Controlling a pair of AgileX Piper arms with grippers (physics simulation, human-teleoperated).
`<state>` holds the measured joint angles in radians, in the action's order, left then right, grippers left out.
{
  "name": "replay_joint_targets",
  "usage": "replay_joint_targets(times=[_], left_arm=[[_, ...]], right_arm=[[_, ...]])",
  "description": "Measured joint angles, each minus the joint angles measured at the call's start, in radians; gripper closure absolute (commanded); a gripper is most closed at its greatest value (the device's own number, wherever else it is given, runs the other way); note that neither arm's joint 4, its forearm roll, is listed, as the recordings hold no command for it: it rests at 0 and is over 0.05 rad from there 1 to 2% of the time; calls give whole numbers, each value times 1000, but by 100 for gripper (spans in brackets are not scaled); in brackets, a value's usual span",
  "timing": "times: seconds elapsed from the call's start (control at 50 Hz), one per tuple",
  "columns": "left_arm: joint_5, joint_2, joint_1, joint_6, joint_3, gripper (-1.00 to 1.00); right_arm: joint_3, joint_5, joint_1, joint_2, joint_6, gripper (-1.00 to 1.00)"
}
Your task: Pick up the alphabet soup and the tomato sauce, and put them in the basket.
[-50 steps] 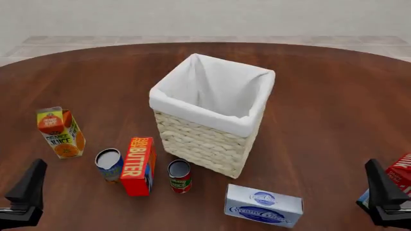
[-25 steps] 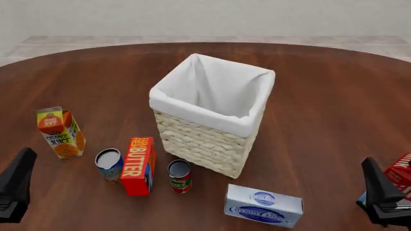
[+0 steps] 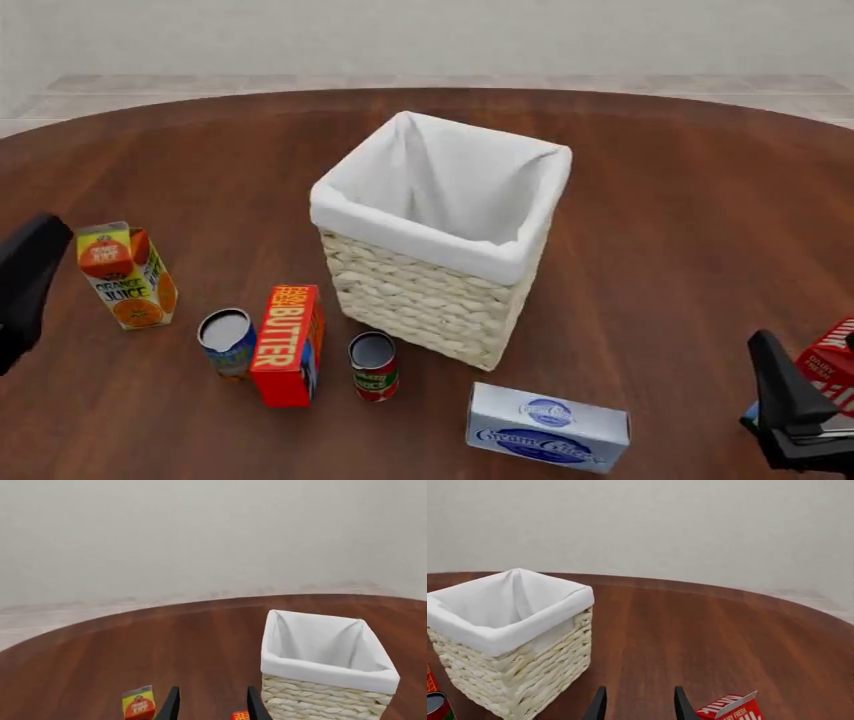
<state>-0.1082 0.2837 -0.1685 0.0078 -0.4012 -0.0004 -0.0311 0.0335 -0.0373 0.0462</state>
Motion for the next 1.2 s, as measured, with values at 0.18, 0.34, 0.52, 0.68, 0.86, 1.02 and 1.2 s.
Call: replay_joint_targets(times=[0.18, 0.34, 0.52, 0.68, 0.86, 1.02, 1.2], left_arm=[[-15, 105, -38, 9, -48, -100], [-46, 200, -74, 31, -78, -100], [-80, 302, -81, 60, -103, -100], [-112, 373, -77, 77, -120, -100], [-137, 435, -59, 99, -130, -100], [-146, 473, -39, 113, -134, -100], [-147, 510, -19, 110, -126, -100]], right_arm=[[0, 1, 4, -1, 8, -100], [0, 1, 5, -2, 13, -100], [0, -9, 8, -12, 19, -100], [0, -3, 11, -6, 22, -100], [0, 17, 12, 15, 24, -100], [0, 26, 12, 24, 27, -100], [0, 29, 13, 27, 29, -100]])
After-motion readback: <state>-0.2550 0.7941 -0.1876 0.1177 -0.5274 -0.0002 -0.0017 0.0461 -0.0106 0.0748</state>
